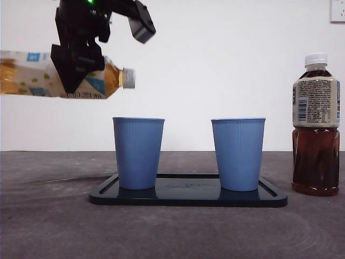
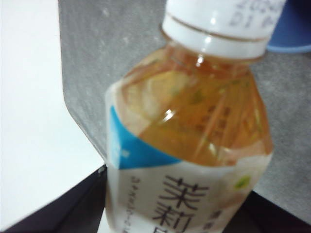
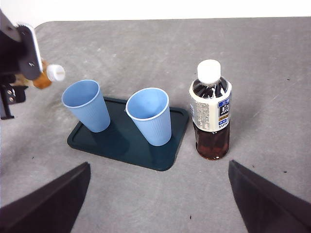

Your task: Pour the drink into the cup

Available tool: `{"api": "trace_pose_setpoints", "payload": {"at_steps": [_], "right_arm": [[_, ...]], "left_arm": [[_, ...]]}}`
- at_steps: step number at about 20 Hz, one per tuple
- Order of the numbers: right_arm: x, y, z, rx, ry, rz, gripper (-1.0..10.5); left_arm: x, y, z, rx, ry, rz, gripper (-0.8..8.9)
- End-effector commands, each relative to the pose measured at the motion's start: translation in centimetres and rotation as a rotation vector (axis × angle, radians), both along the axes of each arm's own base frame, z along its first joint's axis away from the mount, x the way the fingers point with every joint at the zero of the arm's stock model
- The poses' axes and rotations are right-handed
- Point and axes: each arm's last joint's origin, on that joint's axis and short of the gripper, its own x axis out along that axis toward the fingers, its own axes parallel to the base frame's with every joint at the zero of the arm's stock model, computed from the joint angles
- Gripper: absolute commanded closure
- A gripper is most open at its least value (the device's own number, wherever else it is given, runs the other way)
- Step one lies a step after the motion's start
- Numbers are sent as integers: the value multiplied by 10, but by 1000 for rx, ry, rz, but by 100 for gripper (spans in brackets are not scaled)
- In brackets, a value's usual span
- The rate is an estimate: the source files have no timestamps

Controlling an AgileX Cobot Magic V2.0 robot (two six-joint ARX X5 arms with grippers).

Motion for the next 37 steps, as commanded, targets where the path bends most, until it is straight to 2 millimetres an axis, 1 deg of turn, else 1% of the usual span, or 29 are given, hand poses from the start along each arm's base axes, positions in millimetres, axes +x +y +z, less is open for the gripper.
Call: {"api": "trace_pose_setpoints", "payload": {"at_steps": [1,13,20,23,26,30,33,37], "right_arm": [[-2,0,4,-2,-22,12,491],[-2,-1,3,-6,-10,12,491],[-3,-1,2,-8,8,10,491],[-3,-1,2,-5,9,9,491],[-3,-1,2,-5,8,9,491],[-3,-1,2,-2,9,7,491],[-3,-1,2,-2,10,7,491],[-2,-1,2,-1,6,7,491]], "left_arm": [[3,-8,-1,42,-38,7,531],[3,-10,-2,55,-55,14,534],[3,-11,5,-66,-138,97,538],[0,-5,13,-171,-163,158,538],[-5,5,27,-291,-191,206,538],[-6,23,48,-538,-210,308,537],[-8,38,68,-700,-281,353,537],[-15,58,93,-911,-362,399,537]]}}
